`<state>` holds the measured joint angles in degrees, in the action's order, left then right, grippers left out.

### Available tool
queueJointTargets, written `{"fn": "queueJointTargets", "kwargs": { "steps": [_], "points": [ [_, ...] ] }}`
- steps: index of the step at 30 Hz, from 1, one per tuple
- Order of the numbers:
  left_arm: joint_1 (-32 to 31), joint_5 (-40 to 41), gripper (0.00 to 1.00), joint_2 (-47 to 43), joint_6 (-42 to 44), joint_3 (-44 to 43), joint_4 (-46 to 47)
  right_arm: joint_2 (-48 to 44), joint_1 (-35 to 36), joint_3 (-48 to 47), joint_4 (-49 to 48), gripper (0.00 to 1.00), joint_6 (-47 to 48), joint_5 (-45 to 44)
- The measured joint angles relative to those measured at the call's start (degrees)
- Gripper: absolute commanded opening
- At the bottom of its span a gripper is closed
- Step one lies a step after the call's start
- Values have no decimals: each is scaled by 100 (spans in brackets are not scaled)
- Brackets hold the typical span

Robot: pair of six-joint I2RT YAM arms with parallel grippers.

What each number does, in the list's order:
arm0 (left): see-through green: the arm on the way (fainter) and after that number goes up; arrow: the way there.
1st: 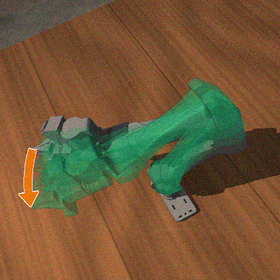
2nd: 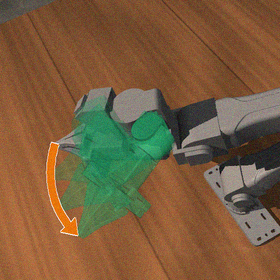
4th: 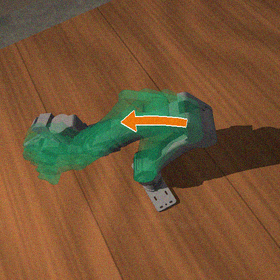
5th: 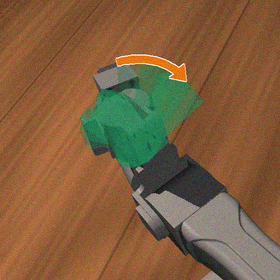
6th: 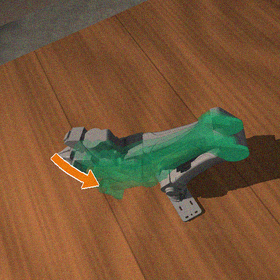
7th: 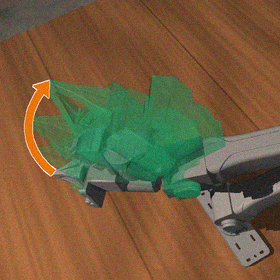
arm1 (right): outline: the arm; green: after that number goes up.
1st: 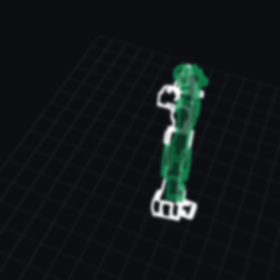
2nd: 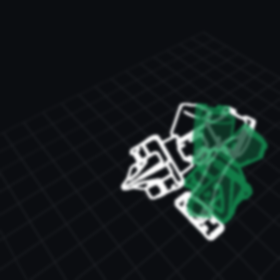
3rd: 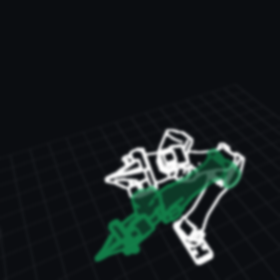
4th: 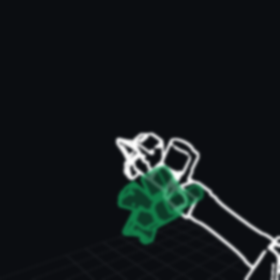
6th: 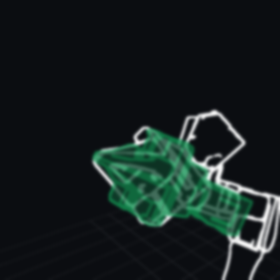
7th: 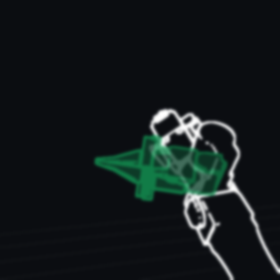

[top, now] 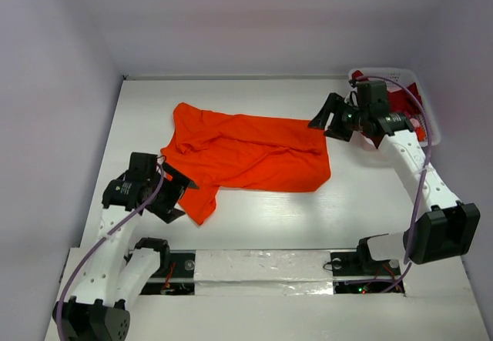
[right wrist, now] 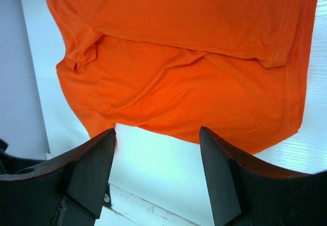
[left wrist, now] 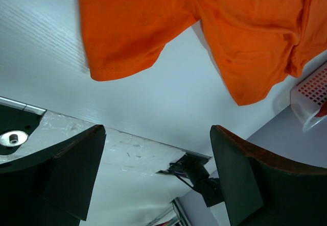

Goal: Fold and stack the t-shirts
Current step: Fold the flattened tshirt in 1/3 of the way

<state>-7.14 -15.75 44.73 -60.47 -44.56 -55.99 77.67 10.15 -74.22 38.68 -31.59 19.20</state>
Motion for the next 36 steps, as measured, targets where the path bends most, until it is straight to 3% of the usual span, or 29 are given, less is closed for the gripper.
{"fn": "queueJointTargets", "kwargs": {
  "steps": [8, 11, 13, 14, 16, 20, 26, 32, 36],
  "points": [
    [-55, 160, 80, 420, -136, 125, 205, -229, 0, 262, -52, 72, -28, 149],
    [-61, 525, 80, 612, -24, -284, 9, -199, 0, 306, -92, 69, -31, 140],
    [-66, 857, 79, 911, 149, -861, -2, -105, 0, 337, -221, 51, -26, 140],
    [-66, 997, 75, 1071, 227, -1126, 52, -22, 0, 341, -284, 25, -42, 140],
    [-68, 1222, 66, 1394, 382, -1580, 256, 260, 0, 341, -431, 2, -33, 127],
    [-140, 1425, 37, 1945, 619, -2017, 675, 1078, 7, 212, -470, 0, 35, 66],
    [-295, 1598, 9, 2518, 885, -2096, 1080, 2404, 573, -313, -302, 0, 363, -105],
    [-326, 1731, 9, 2809, 1082, -2122, 1355, 3064, 1668, -837, -59, 0, 503, -422],
    [-337, 1888, 11, 2894, 1257, -2297, 1355, 3536, 2026, -1582, 103, 0, 540, -734]
  ]
}}
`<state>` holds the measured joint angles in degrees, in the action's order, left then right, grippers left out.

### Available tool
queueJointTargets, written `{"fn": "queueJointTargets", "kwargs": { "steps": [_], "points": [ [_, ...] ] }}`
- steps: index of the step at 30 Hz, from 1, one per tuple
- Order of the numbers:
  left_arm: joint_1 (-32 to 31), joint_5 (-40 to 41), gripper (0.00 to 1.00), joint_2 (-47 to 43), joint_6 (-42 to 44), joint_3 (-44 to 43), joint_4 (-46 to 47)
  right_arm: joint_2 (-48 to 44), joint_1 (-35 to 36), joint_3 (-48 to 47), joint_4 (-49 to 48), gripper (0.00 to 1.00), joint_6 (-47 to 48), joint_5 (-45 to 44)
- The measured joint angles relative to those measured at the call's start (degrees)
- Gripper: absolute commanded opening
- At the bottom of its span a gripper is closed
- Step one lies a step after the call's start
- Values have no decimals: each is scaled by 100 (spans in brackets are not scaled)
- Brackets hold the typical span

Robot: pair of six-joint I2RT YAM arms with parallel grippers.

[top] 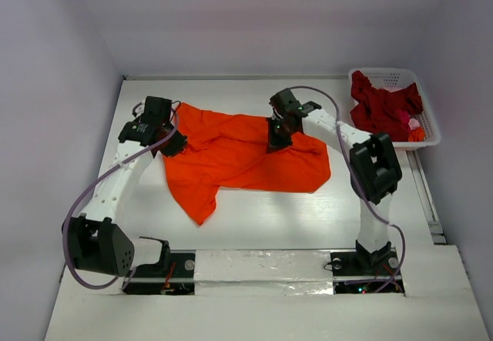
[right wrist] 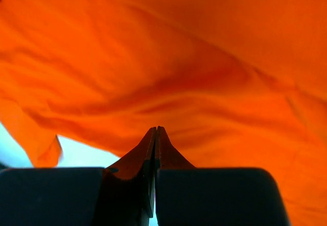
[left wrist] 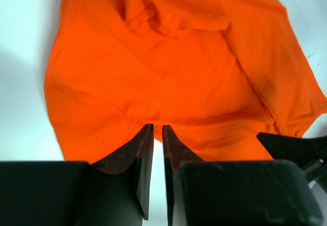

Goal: Fold and stack the t-shirts
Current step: Fold the flattened tshirt in 1/3 of the way

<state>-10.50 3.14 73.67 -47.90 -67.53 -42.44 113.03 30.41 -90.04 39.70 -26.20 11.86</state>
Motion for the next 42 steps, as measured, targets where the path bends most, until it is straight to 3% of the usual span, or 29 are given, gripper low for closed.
{"fn": "queueJointTargets", "kwargs": {
  "steps": [5, 11, 23, 31, 42],
  "points": [
    [0, 146, 12, 0, 162, -120, 48, 494, 195, -479, 44, 0, 31, -459],
    [0, 149, 14, 2, 227, -120, 52, 807, 267, -254, 79, 0, -63, -734],
    [0, 144, 16, 4, 372, -590, -92, 752, 214, 72, -225, 0, -282, -450],
    [0, 142, 16, 4, 424, -710, -173, 645, -142, 402, -503, 0, -494, 92],
    [0, 144, 17, 2, 442, -710, -205, 507, -595, 608, -509, 0, -511, 57]
  ]
}}
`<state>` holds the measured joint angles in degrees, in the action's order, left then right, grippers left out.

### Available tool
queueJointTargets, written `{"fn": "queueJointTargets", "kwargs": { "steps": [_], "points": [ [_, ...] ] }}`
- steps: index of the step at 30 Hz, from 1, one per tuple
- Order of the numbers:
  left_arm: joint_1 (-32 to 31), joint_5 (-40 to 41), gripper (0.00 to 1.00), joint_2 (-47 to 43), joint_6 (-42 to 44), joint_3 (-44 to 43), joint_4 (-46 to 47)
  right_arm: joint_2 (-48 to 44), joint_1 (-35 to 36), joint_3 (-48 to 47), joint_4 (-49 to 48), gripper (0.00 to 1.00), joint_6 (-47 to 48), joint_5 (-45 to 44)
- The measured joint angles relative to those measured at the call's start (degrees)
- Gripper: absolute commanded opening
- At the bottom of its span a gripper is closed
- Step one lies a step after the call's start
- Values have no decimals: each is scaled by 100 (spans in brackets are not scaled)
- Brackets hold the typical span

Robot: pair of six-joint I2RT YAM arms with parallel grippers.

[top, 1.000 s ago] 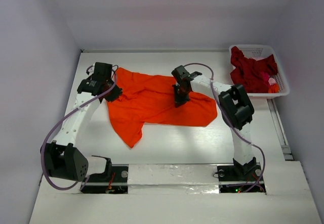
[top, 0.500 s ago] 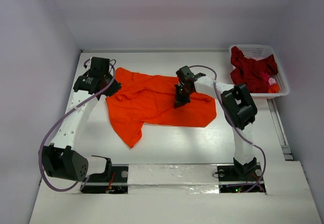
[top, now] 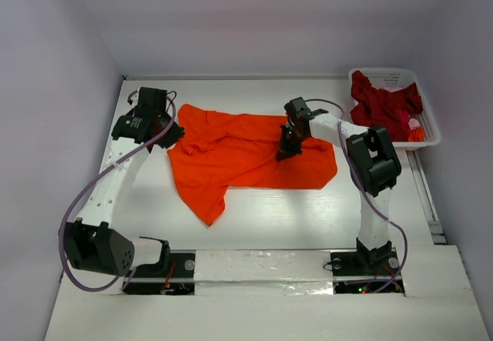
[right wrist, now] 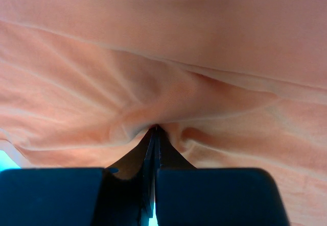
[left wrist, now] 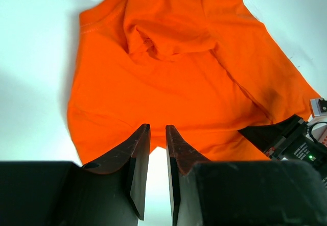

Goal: Fold and stack the t-shirts
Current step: Fold the flattened tshirt in 1/3 of the way

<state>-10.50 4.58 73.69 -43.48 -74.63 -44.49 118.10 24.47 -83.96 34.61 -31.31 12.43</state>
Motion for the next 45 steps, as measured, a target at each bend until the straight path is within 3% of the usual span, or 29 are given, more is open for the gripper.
{"fn": "queueJointTargets", "kwargs": {
  "steps": [14, 22, 27, 29, 30, 32, 33, 36, 38, 39, 42, 45],
  "points": [
    [0, -7, 18, -26, 24, 48, -24, -122, -496, 173, -7, 0, 4, 2],
    [0, -205, 18, -437, 17, 839, -4, -122, -549, 173, -2, 0, 7, 2],
    [0, -372, 30, -828, 7, 1314, -37, -125, -564, 173, -4, 0, 26, 7],
    [0, -483, 35, -1003, -4, 1456, -76, -144, -570, 192, -20, 10, 44, 0],
    [0, -544, 43, -1099, -9, 1517, -98, -181, -570, 232, -37, 25, 48, -15],
    [0, -667, 50, -1279, -17, 1602, -170, -284, -575, 306, -48, 40, 72, -81],
    [0, -739, 57, -1379, -22, 1635, -216, -345, -575, 334, -31, 54, 103, -144],
    [0, -907, 66, -1681, -15, 1698, -389, -511, -599, 352, 31, 69, 177, -304],
    [0, -1003, 68, -1880, -9, 1703, -511, -643, -614, 350, 83, 75, 216, -426],
    [0, -1058, 69, -1982, 0, 1703, -564, -699, -614, 350, 111, 85, 236, -455],
    [0, -1259, 69, -2243, 39, 1773, -645, -892, -636, 339, 186, 100, 302, -468],
    [-57, -1696, 69, -2406, 142, 2076, -603, -1097, -645, 310, 289, 100, 354, -420]
  ]
}}
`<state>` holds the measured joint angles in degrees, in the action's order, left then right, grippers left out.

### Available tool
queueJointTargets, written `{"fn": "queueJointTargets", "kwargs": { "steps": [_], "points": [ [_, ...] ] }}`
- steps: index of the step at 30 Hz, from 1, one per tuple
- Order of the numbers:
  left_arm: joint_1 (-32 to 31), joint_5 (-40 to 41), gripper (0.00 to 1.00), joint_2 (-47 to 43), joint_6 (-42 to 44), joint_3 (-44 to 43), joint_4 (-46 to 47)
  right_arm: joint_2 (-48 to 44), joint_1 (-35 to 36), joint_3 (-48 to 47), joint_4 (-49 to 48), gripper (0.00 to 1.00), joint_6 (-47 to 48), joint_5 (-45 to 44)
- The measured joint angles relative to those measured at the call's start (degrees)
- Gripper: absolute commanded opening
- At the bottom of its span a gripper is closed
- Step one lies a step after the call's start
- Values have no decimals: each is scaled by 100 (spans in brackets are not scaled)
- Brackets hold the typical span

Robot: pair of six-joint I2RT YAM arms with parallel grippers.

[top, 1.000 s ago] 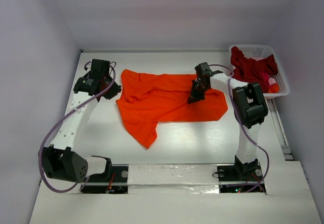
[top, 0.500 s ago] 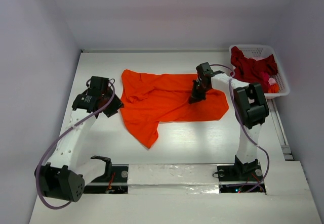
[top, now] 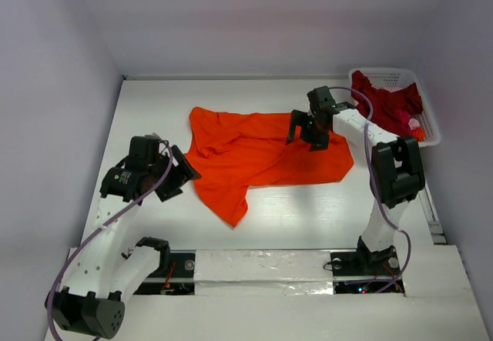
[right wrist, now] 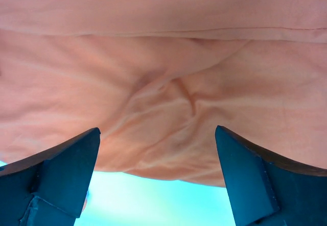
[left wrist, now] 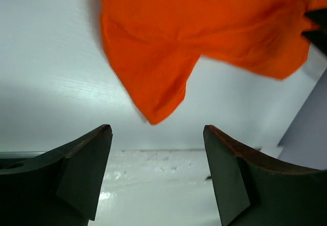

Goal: Fold and stack the t-shirts
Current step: Fold the flattened tshirt in 1/3 of the way, then grap the side of the flattened tshirt closest away from the robot with both arms

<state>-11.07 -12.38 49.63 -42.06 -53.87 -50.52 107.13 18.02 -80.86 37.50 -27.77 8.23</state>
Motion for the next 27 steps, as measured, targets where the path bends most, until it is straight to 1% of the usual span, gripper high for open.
{"fn": "queueJointTargets", "kwargs": {
  "steps": [2, 5, 10, 11, 13, 15, 18, 21, 22, 24, 27],
  "points": [
    [-118, -391, 69, -31, 57, 330, 13, -144, 0, -20, 48, 100, 39, 37],
    [-468, -833, 70, -57, 44, 774, -7, -402, 7, -42, 149, 100, 81, 85],
    [-1115, -1517, 62, -568, -396, 1692, 306, -1023, 37, -39, 240, 100, 52, 293],
    [-1270, -1526, 61, -627, -503, 1829, 330, -1150, 50, -37, 238, 100, 46, 339],
    [-1567, -1515, 56, -634, -715, 1987, 385, -1335, 83, -22, 238, 100, 31, 420],
    [-1939, -1399, 54, -461, -931, 2035, 546, -1473, 101, 4, 238, 100, 28, 474],
    [-2608, -1172, 55, 9, -1217, 1987, 837, -1515, 118, 33, 238, 100, 31, 522],
    [-3303, -767, 51, 852, -1423, 1624, 946, -1515, 118, 101, 243, 100, 31, 542],
    [-3449, -621, 51, 1147, -1453, 1443, 946, -1515, 118, 122, 247, 100, 31, 555],
    [-3593, -212, 51, 1738, -1517, 1008, 940, -1515, 118, 127, 264, 100, 31, 573],
    [-3606, 306, 48, 1991, -1665, 699, 1073, -1521, 118, 127, 269, 100, 39, 575]
  ]
}}
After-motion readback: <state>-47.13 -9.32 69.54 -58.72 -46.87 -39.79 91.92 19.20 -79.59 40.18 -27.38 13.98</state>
